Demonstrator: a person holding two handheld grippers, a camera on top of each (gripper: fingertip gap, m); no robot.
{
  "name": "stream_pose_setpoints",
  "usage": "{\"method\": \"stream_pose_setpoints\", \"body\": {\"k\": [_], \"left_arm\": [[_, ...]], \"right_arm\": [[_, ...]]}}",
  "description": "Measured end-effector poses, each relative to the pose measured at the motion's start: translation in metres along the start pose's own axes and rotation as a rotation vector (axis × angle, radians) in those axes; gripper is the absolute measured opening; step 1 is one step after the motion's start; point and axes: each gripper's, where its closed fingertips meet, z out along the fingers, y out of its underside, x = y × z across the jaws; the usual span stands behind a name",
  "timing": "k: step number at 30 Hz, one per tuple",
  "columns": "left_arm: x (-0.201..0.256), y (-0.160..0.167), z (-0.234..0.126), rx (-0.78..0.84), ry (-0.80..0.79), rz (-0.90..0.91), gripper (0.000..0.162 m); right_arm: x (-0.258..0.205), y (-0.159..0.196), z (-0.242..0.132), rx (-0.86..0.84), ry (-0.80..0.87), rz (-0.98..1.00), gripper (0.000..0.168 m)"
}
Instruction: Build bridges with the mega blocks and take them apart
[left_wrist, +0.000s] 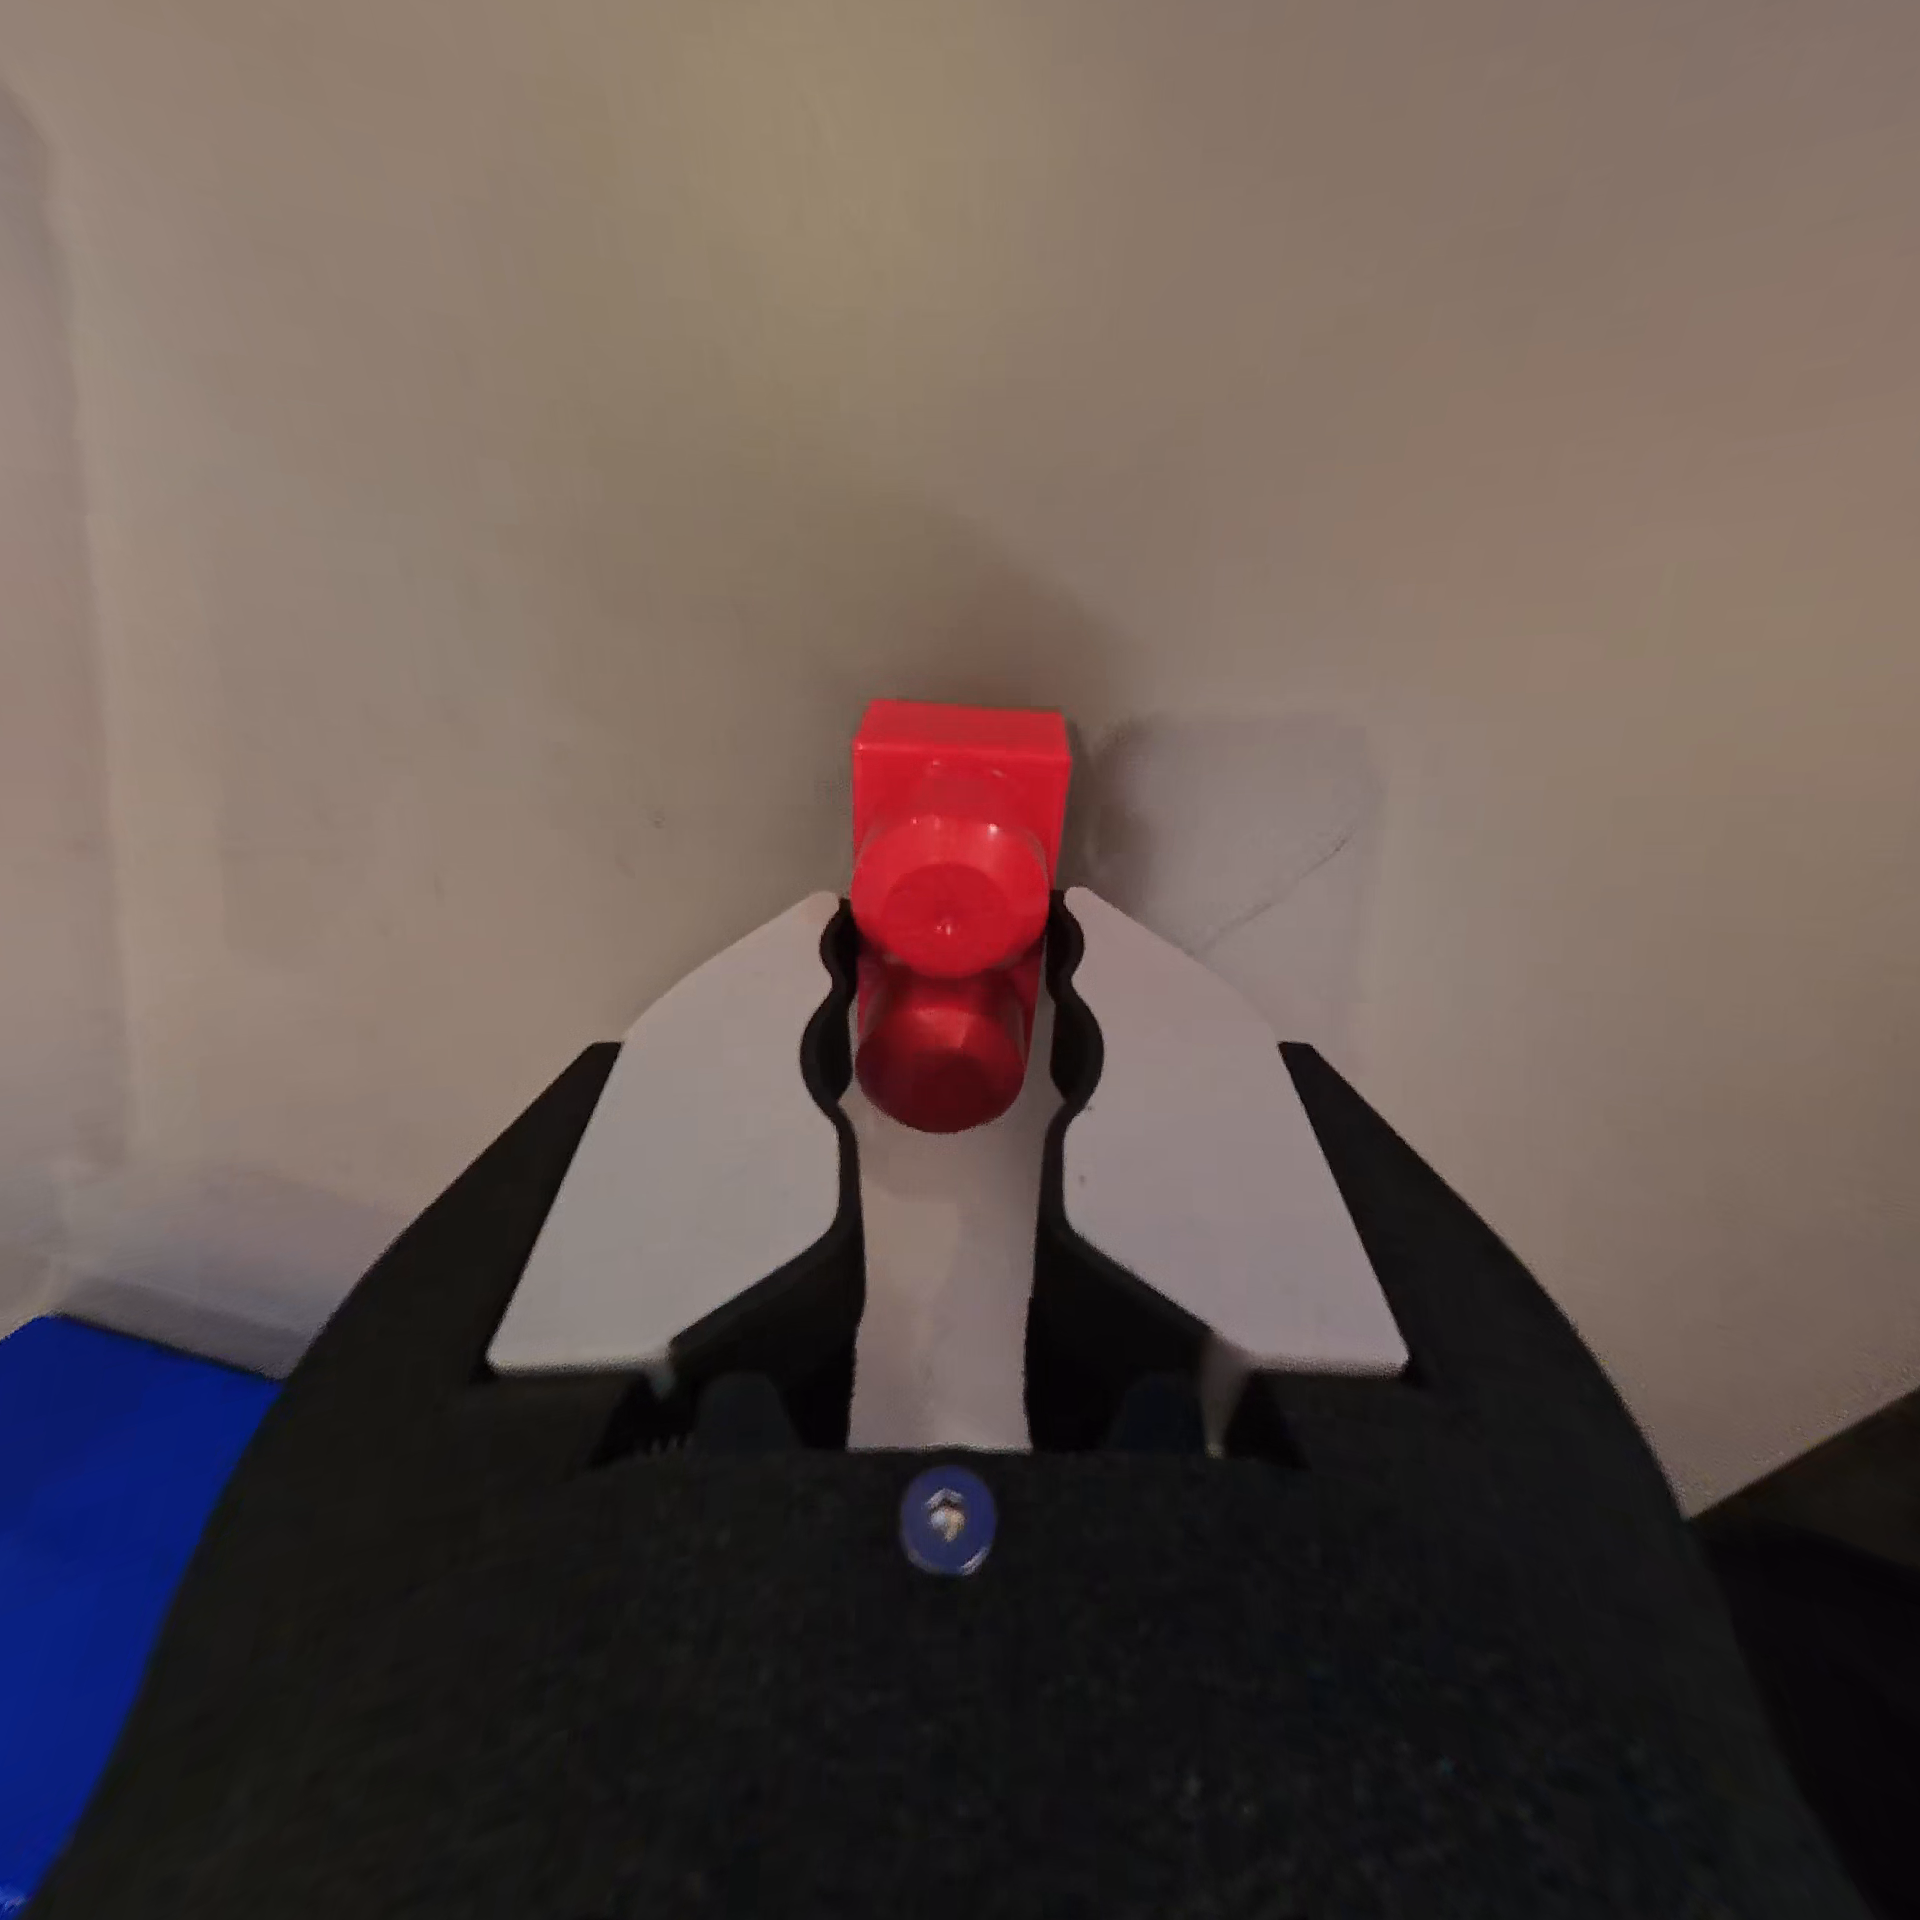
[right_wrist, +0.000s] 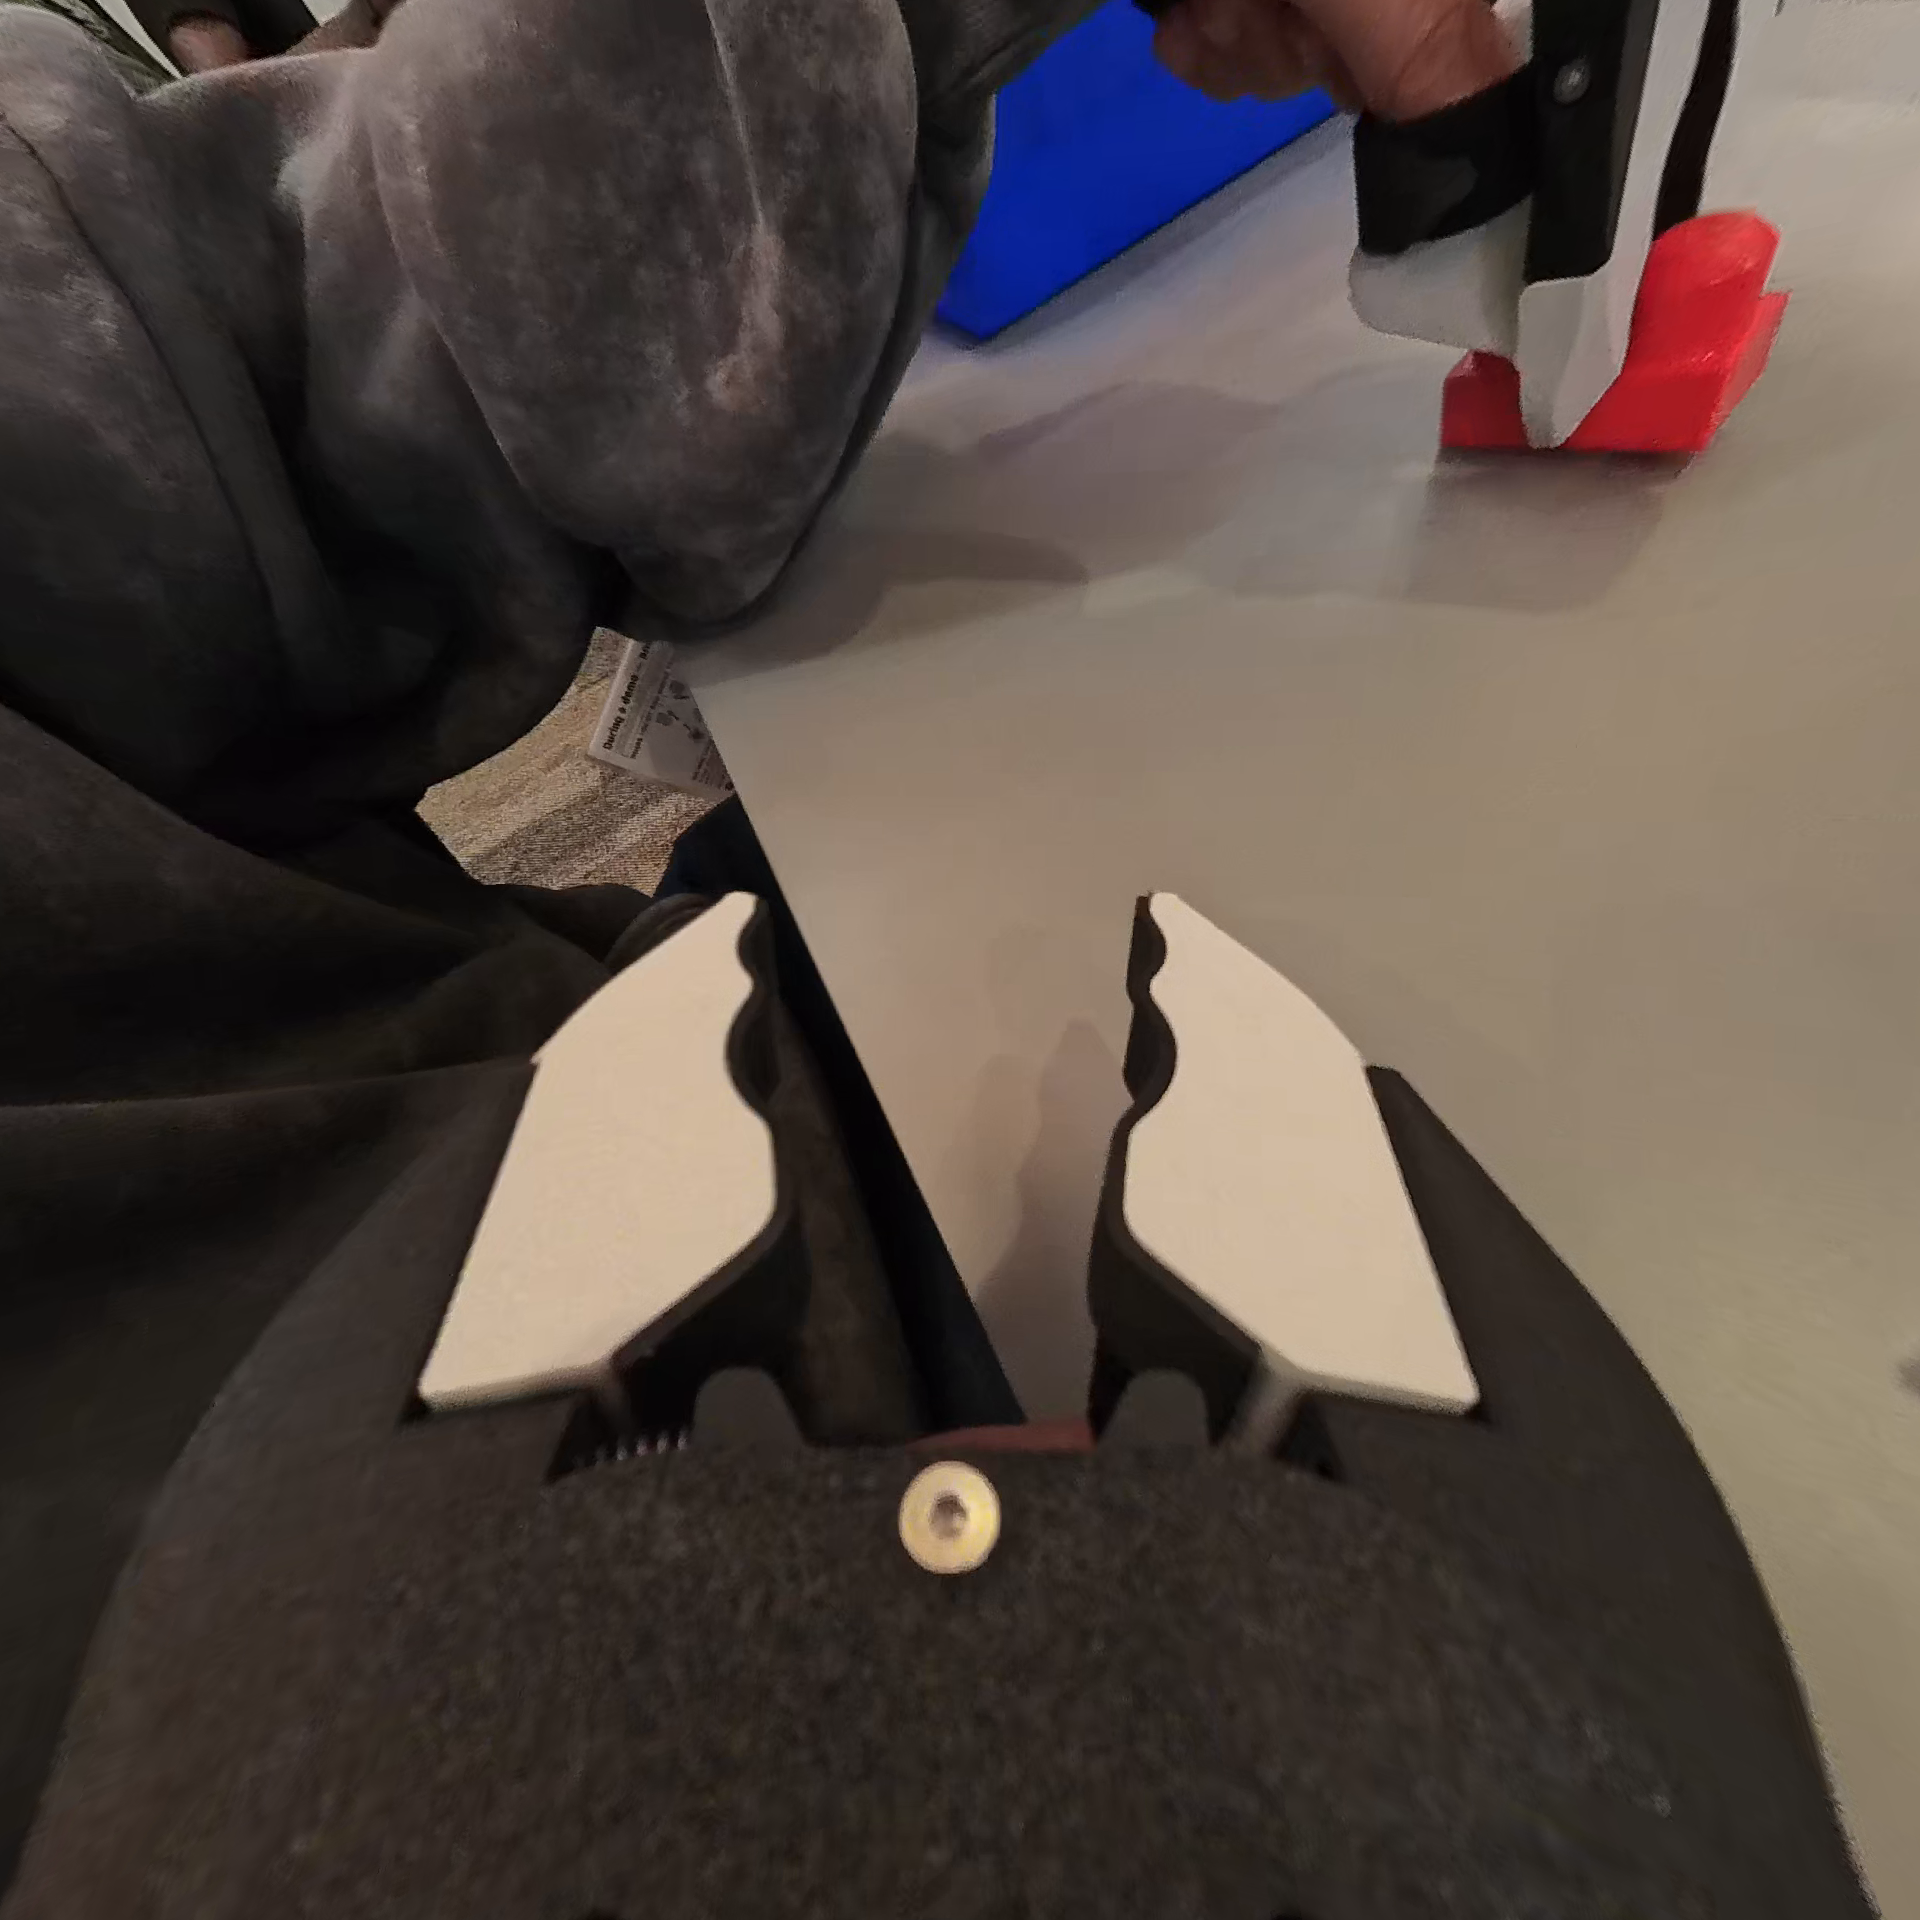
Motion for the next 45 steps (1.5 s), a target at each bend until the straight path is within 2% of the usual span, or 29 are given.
{"method": "stream_pose_setpoints", "body": {"k": [3, 6, 8, 12, 14, 16, 20, 22, 25, 27, 31, 33, 35, 38, 40, 43, 45], "left_arm": [[0.002, -0.001, 0.004, 0.015, -0.002, 0.019, 0.036], [-0.001, 0.008, -0.007, 0.074, -0.054, -0.04, 0.057], [0.007, 0.021, -0.027, 0.197, -0.055, -0.116, 0.057], [0.051, 0.061, -0.068, 0.572, 0.008, -0.269, 0.055], [0.086, 0.083, -0.072, 0.71, 0.083, -0.323, 0.056], [0.111, 0.104, -0.067, 0.778, 0.103, -0.369, 0.055], [0.111, 0.122, -0.068, 0.93, -0.044, -0.46, 0.062], [0.098, 0.13, -0.072, 0.946, -0.114, -0.484, 0.068], [0.083, 0.143, -0.072, 0.952, -0.151, -0.521, 0.068], [0.083, 0.148, -0.069, 0.955, -0.101, -0.545, 0.062], [0.093, 0.149, -0.072, 0.969, 0.005, -0.542, 0.061], [0.097, 0.149, -0.074, 0.963, 0.002, -0.515, 0.058], [0.099, 0.148, -0.075, 0.957, -0.024, -0.488, 0.057], [0.102, 0.148, -0.073, 0.942, -0.03, -0.464, 0.056], [0.104, 0.147, -0.072, 0.937, -0.022, -0.464, 0.055], [0.105, 0.145, -0.069, 0.929, 0.003, -0.468, 0.055], [0.107, 0.144, -0.066, 0.922, 0.015, -0.461, 0.055]], "right_arm": [[0.006, -0.001, 0.0, 0.004, 0.029, 0.009, 0.065], [0.017, -0.002, 0.0, 0.014, 0.088, 0.046, 0.066], [0.03, -0.006, 0.001, 0.038, 0.168, 0.075, 0.066], [0.052, -0.025, 0.008, 0.118, 0.336, 0.129, 0.068], [0.062, -0.032, 0.017, 0.122, 0.417, 0.145, 0.07], [0.074, -0.038, 0.032, 0.095, 0.508, 0.136, 0.073], [0.098, -0.058, 0.068, 0.0, 0.66, 0.056, 0.082], [0.111, -0.071, 0.087, -0.017, 0.699, 0.054, 0.085], [0.135, -0.085, 0.105, -0.04, 0.769, 0.042, 0.088], [0.151, -0.089, 0.115, -0.055, 0.79, 0.063, 0.089], [0.176, -0.088, 0.127, -0.077, 0.782, 0.18, 0.089], [0.177, -0.085, 0.138, -0.122, 0.707, 0.218, 0.068], [0.173, -0.089, 0.141, -0.171, 0.667, 0.182, 0.068], [0.153, -0.117, 0.123, -0.083, 0.644, 0.061, 0.067], [0.141, -0.138, 0.09, -0.031, 0.677, -0.02, 0.067], [0.13, -0.178, 0.008, 0.115, 0.761, -0.096, 0.068], [0.144, -0.194, -0.065, 0.155, 0.903, -0.122, 0.067]]}}
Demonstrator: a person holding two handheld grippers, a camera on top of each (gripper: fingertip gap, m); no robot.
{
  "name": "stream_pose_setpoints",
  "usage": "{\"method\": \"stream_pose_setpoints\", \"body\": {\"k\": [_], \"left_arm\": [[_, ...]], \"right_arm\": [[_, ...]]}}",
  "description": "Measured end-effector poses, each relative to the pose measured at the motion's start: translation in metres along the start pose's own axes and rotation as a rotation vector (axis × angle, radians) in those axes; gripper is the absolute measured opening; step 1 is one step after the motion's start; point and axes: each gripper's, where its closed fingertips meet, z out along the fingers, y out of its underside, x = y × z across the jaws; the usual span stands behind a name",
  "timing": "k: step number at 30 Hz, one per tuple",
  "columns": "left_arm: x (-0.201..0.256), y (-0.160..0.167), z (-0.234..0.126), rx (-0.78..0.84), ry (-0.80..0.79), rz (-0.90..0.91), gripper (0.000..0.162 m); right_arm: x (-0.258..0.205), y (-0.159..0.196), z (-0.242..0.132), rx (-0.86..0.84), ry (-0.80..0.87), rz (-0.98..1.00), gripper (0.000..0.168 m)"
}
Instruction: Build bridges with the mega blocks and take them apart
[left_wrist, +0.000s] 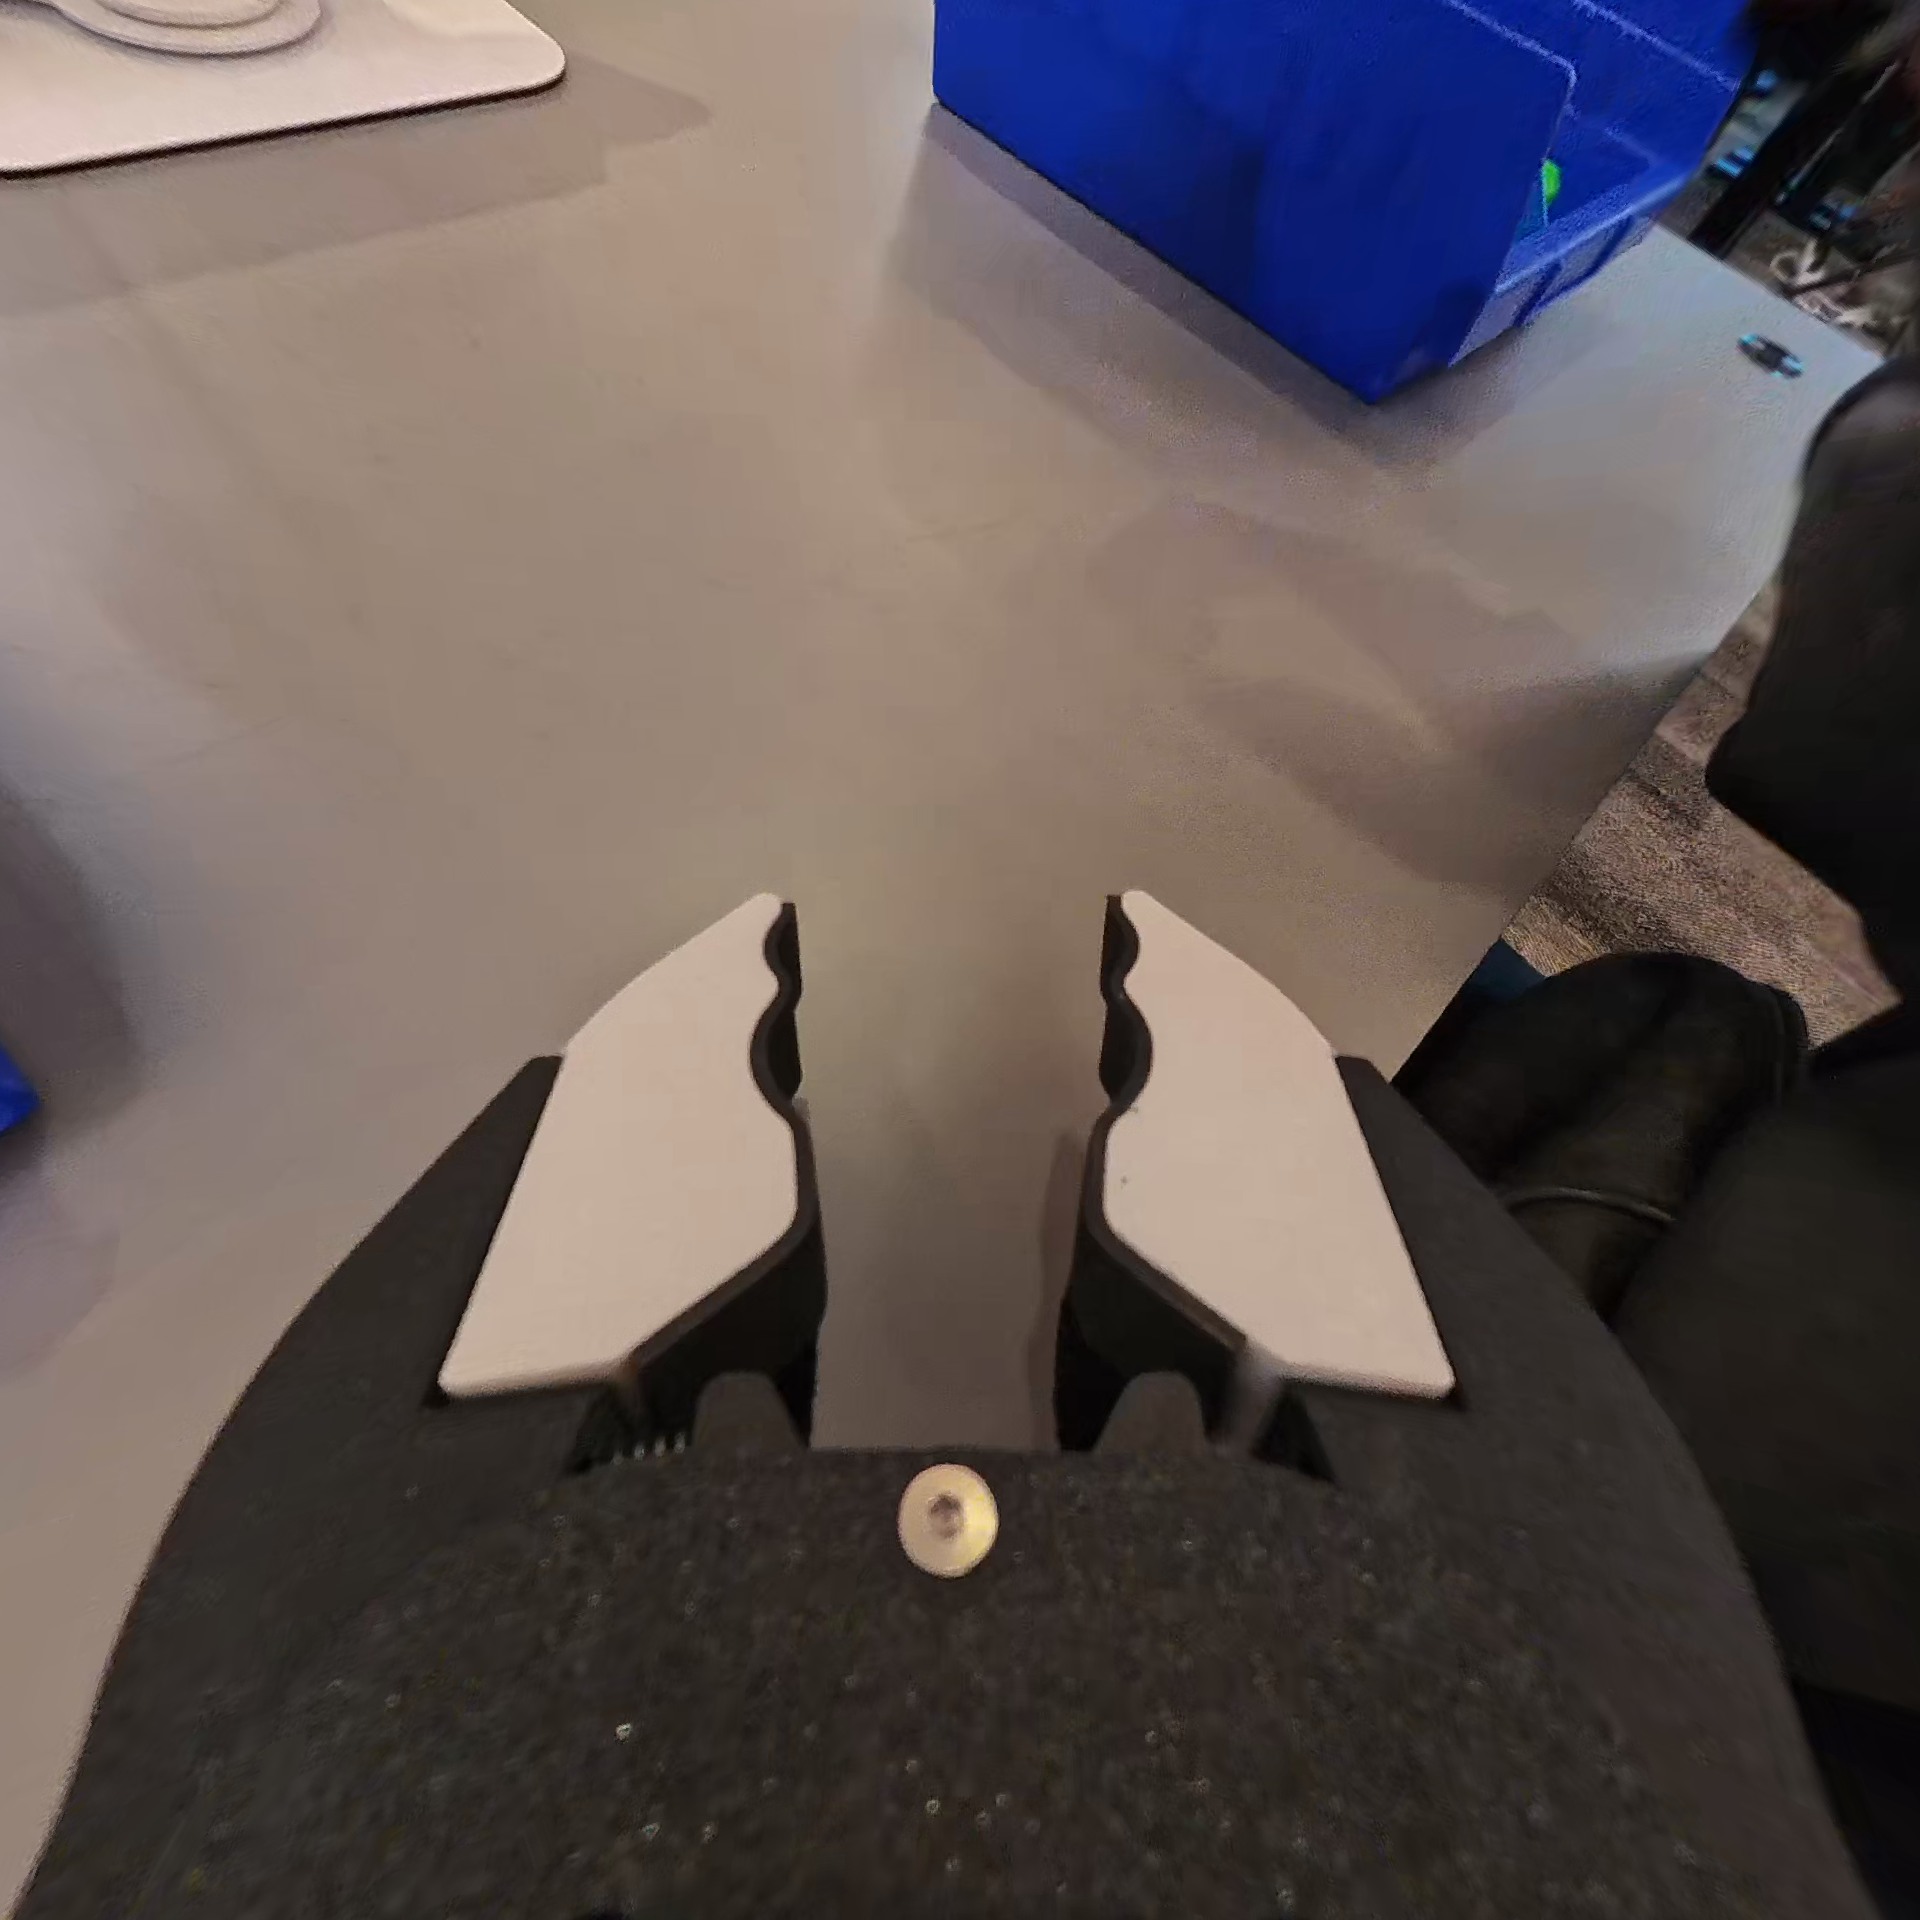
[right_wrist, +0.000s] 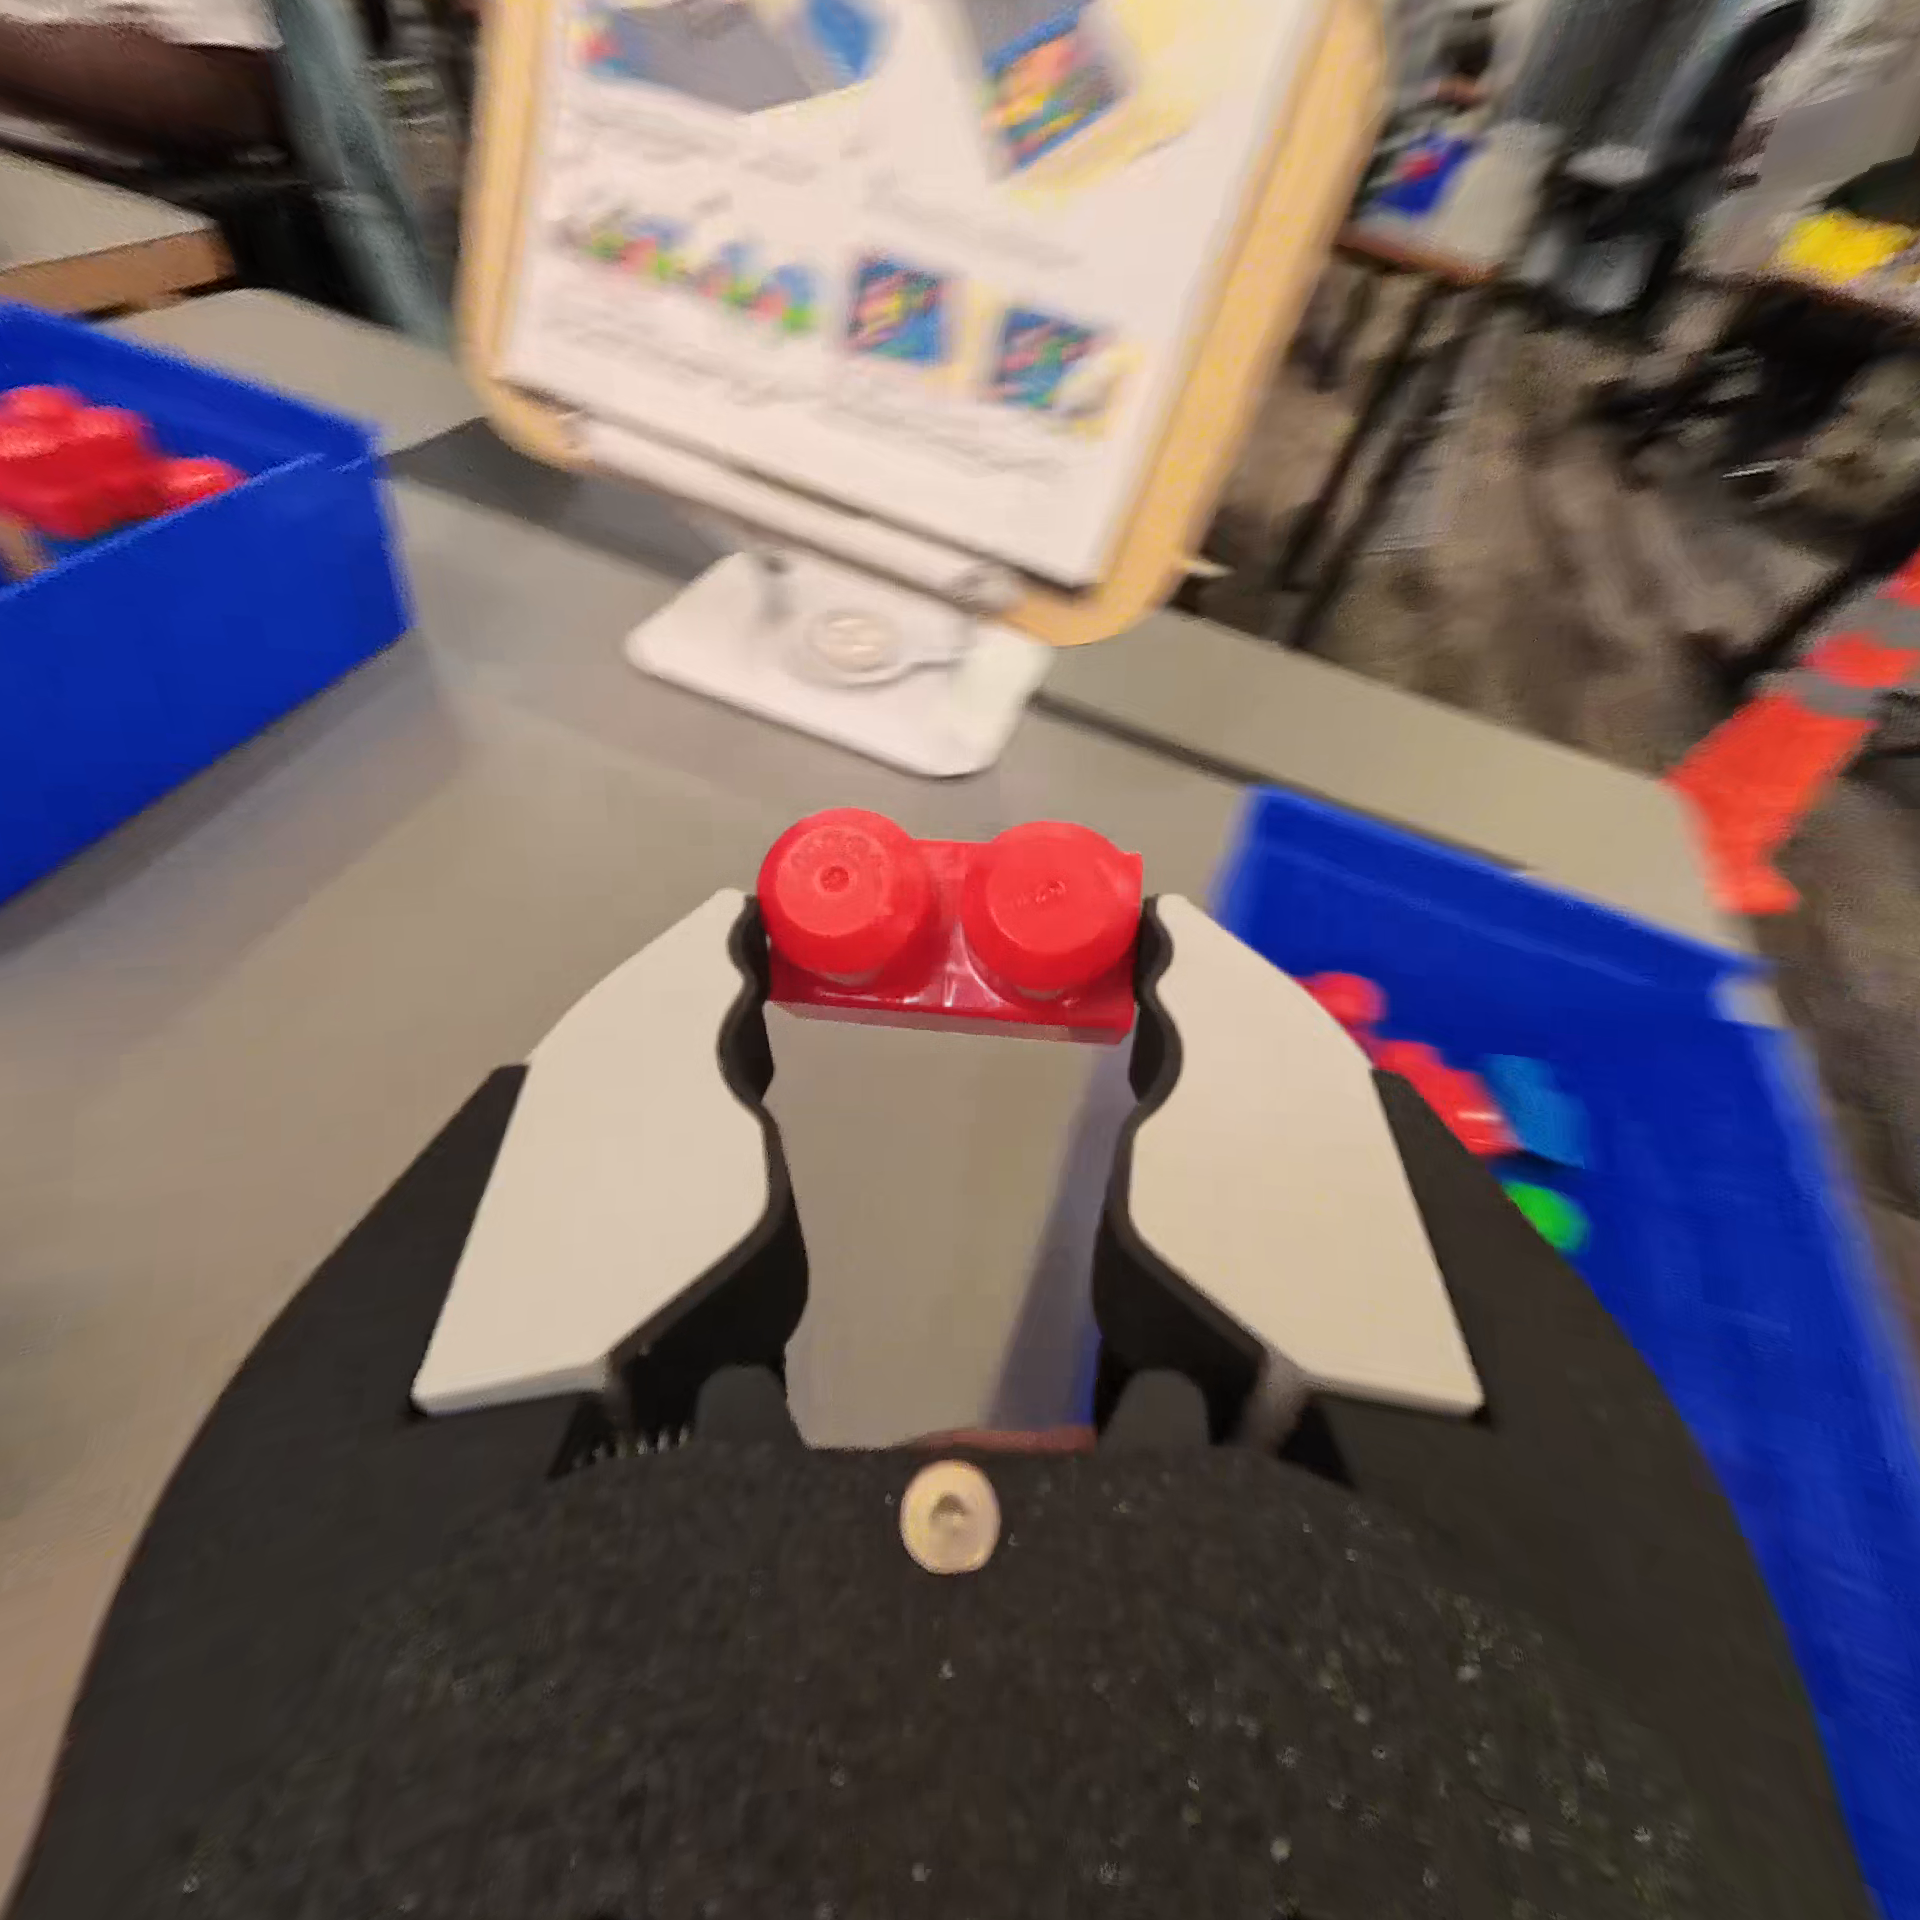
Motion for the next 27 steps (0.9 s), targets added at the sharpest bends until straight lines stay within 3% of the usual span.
{"method": "stream_pose_setpoints", "body": {"k": [3, 6, 12, 17, 20, 23, 27], "left_arm": [[0.003, 0.002, 0.005, -0.024, 0.008, 0.027, 0.055], [0.008, 0.004, 0.012, -0.049, 0.022, 0.047, 0.053], [0.014, 0.004, 0.022, -0.075, 0.027, 0.097, 0.051], [0.014, 0.011, 0.023, -0.106, 0.027, 0.104, 0.052], [0.011, 0.016, 0.02, -0.117, 0.013, 0.107, 0.052], [0.008, 0.019, 0.017, -0.121, 0.003, 0.1, 0.052], [0.007, 0.019, 0.014, -0.114, 0.0, 0.083, 0.052]], "right_arm": [[0.096, 0.0, -0.018, -0.057, 0.122, 0.02, 0.067], [0.166, 0.04, 0.009, -0.287, 0.156, 0.006, 0.068], [0.212, 0.113, 0.1, -0.679, 0.076, -0.047, 0.068], [0.236, 0.15, 0.133, -0.894, 0.168, -0.089, 0.069], [0.25, 0.149, 0.139, -0.87, 0.255, -0.17, 0.068], [0.259, 0.144, 0.127, -0.873, 0.319, -0.234, 0.086], [0.238, 0.086, 0.082, -0.625, 0.335, -0.186, 0.078]]}}
